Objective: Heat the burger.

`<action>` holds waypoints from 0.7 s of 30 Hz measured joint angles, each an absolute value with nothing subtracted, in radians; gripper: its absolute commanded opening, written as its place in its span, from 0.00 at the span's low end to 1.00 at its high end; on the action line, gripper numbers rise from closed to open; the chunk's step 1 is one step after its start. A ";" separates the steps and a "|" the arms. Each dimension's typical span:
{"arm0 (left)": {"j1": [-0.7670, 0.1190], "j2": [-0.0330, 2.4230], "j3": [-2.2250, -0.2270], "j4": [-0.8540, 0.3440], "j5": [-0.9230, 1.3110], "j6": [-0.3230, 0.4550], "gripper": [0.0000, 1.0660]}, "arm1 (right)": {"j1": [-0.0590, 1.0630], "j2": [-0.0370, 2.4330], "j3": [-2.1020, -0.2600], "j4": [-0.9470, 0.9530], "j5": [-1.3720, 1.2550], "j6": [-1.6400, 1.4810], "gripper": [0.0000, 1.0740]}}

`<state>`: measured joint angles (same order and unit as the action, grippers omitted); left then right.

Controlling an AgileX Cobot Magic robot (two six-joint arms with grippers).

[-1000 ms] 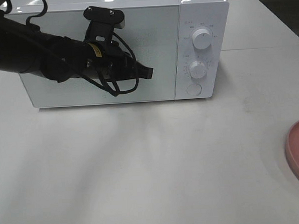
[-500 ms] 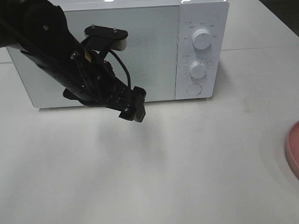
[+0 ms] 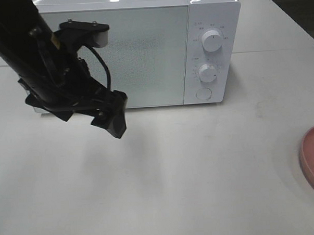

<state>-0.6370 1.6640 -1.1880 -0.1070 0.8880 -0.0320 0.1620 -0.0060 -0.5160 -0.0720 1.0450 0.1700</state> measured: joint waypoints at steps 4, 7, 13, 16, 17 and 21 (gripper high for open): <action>-0.549 1.643 -1.188 -0.107 0.944 -0.035 0.94 | 0.162 -0.006 -0.516 -0.072 1.045 0.170 0.67; -0.501 1.634 -1.188 -0.107 0.973 -0.034 0.94 | 0.162 -0.006 -0.516 -0.072 1.045 0.170 0.67; -0.310 1.576 -1.189 -0.110 1.050 0.000 0.94 | 0.162 -0.006 -0.516 -0.072 1.045 0.170 0.67; -0.228 1.558 -1.189 -0.110 1.089 0.000 0.94 | 0.162 -0.006 -0.516 -0.072 1.045 0.170 0.67; -0.204 1.552 -1.189 -0.110 1.106 0.007 0.94 | 0.162 -0.006 -0.516 -0.072 1.045 0.170 0.67; -0.094 1.524 -1.188 -0.109 1.141 0.028 0.94 | 0.162 -0.006 -0.516 -0.072 1.045 0.170 0.67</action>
<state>-0.0940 1.5240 -1.1880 -0.1090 1.1410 0.0280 0.1620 -0.0060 -0.5160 -0.0720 1.0450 0.1700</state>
